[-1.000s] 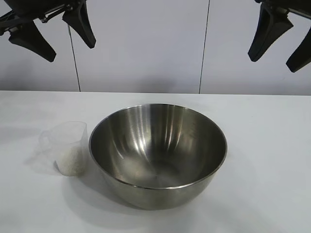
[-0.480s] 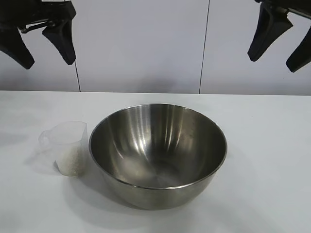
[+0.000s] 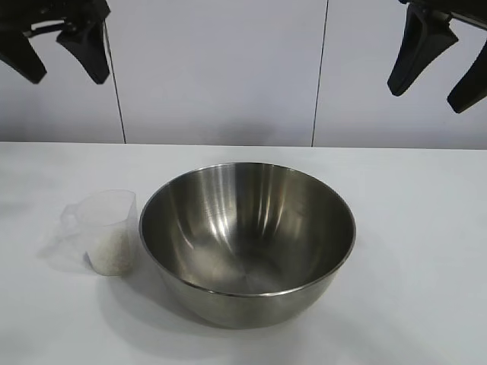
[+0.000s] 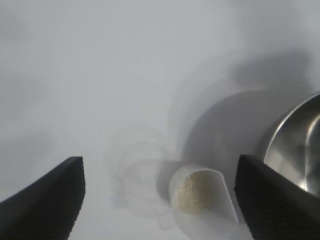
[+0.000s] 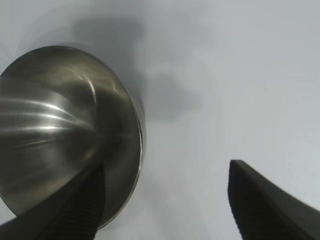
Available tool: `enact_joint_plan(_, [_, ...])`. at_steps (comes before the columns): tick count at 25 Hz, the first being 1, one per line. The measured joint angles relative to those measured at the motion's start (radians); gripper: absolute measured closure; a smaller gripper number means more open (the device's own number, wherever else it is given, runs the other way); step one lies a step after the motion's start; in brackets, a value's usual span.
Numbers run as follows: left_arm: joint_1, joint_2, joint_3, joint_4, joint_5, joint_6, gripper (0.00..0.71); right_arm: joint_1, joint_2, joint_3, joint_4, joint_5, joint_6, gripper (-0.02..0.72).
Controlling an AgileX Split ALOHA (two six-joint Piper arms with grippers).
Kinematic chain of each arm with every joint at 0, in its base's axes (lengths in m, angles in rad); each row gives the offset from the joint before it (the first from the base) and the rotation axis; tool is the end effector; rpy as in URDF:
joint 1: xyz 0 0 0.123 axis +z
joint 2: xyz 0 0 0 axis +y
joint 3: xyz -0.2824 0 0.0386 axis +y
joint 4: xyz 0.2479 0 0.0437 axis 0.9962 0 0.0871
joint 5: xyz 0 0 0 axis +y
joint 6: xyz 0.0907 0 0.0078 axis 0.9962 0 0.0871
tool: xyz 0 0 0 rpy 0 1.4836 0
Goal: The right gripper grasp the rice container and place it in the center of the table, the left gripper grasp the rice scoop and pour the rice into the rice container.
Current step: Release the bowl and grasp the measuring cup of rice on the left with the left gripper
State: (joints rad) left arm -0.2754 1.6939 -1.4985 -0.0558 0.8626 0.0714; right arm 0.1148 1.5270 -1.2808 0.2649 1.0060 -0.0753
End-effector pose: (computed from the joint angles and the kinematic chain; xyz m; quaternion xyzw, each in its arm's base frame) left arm 0.3607 -0.1060 0.3182 0.1539 0.9426 -0.0555 0.2913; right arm 0.3091 0.0559 0.3077 -0.0456 0.9710 0.1274 0.1973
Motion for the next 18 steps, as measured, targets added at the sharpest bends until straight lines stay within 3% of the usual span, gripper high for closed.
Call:
enact_joint_plan(5, [0.002, -0.197, 0.177, -0.015, -0.246, 0.002, 0.116, 0.000, 0.000, 0.000, 0.000, -0.001, 0.000, 0.220])
enact_joint_plan(12, [0.002, -0.428, 0.621, -0.084, -0.708, 0.002, 0.116, 0.000, 0.000, 0.000, 0.000, -0.001, 0.000, 0.220])
enact_joint_plan(18, [0.002, -0.500, 0.959, -0.088, -1.016, 0.002, 0.116, 0.000, 0.000, 0.000, 0.000, -0.001, 0.000, 0.220])
